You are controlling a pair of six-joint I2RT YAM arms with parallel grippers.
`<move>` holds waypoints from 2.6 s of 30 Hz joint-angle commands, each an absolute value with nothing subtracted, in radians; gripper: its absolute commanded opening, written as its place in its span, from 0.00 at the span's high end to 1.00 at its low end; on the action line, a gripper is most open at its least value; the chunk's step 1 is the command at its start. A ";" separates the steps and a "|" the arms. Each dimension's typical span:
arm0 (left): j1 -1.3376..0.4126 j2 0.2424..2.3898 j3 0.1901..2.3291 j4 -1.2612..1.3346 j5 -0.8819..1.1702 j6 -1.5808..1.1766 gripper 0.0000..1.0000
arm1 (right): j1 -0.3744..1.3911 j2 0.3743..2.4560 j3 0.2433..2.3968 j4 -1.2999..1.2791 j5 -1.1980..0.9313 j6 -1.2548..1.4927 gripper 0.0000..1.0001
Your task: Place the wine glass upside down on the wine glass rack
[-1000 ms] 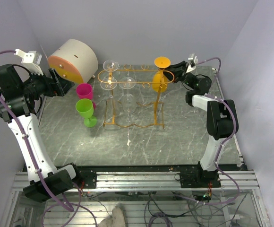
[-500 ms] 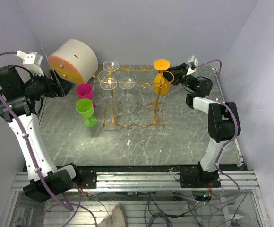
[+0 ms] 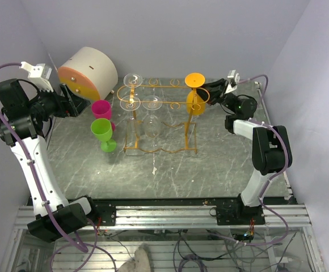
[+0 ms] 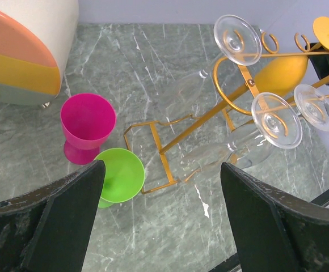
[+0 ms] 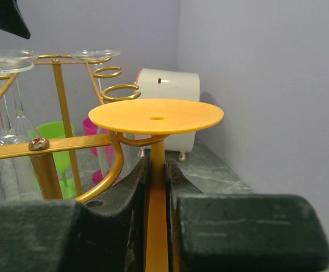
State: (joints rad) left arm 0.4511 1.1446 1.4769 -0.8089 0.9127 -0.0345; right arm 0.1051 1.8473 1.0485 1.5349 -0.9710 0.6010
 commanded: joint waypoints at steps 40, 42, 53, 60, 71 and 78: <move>0.463 1.139 1.696 -1.138 0.656 0.128 0.05 | -0.034 1.605 0.644 1.819 -0.748 0.566 0.00; 0.464 1.113 1.701 -1.124 0.595 0.138 0.05 | -0.065 1.564 0.583 1.817 -0.667 0.644 0.00; 0.448 1.398 1.861 -1.471 0.549 0.359 0.37 | -0.090 0.967 0.293 0.803 -0.309 0.864 0.00; 0.198 1.401 1.690 -1.348 0.383 0.225 0.45 | -0.060 0.681 0.322 0.283 -0.150 0.909 0.00; 0.151 1.489 1.511 -1.126 0.321 0.153 0.64 | -0.030 0.702 0.288 0.434 -0.339 0.986 0.00; 0.152 1.467 1.422 -1.037 0.260 0.137 0.61 | -0.010 0.743 0.288 0.468 -0.364 0.962 0.00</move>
State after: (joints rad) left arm 0.1509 1.4902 1.4410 -1.1252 0.3130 0.1619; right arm -0.0189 0.7269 0.2771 0.4355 -0.3340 0.9737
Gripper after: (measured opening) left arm 0.379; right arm 0.997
